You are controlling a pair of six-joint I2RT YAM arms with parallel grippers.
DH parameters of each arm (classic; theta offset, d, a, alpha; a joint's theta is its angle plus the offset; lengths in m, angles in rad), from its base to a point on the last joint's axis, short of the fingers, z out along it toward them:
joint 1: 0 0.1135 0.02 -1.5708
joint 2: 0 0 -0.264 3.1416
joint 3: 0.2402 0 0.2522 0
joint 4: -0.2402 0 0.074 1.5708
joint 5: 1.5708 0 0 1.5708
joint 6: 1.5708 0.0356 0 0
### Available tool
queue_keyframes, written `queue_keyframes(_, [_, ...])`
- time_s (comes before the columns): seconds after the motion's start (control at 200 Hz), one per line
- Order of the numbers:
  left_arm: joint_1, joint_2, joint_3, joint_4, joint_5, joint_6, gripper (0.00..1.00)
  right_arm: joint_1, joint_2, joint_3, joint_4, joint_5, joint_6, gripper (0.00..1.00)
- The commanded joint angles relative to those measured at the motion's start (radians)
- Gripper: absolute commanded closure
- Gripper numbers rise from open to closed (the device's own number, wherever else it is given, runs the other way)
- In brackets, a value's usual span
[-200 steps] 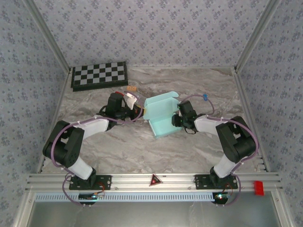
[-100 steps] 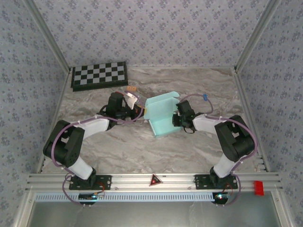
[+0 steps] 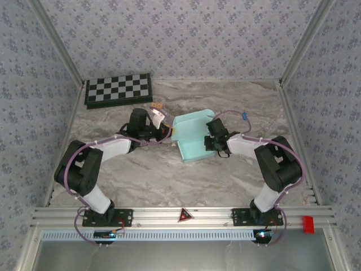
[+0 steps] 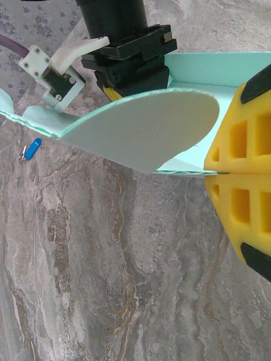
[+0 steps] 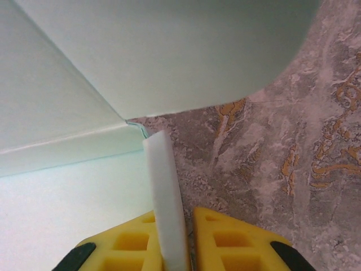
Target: Fold the paper box
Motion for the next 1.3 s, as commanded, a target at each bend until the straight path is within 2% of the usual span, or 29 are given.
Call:
queue_keyframes(0.0, [0.022,-0.001,0.05,-0.022,0.05,0.039,1.0,-0.01,0.041,0.008,-0.155,0.136,-0.001,0.81])
queue_keyframes(0.285, [0.025,-0.011,0.062,-0.047,0.073,0.062,1.0,0.007,0.072,0.057,-0.236,0.205,-0.013,0.77])
queue_keyframes(0.41, [0.026,-0.011,0.063,-0.052,0.076,0.065,1.0,0.022,0.087,0.076,-0.269,0.247,0.013,0.8])
queue_keyframes(0.84, [0.03,-0.009,0.072,-0.059,0.08,0.076,1.0,0.037,0.134,0.12,-0.366,0.324,0.044,0.79])
queue_keyframes(1.294, [0.041,-0.01,0.073,-0.063,0.086,0.08,1.0,0.056,0.178,0.159,-0.454,0.403,0.066,0.84])
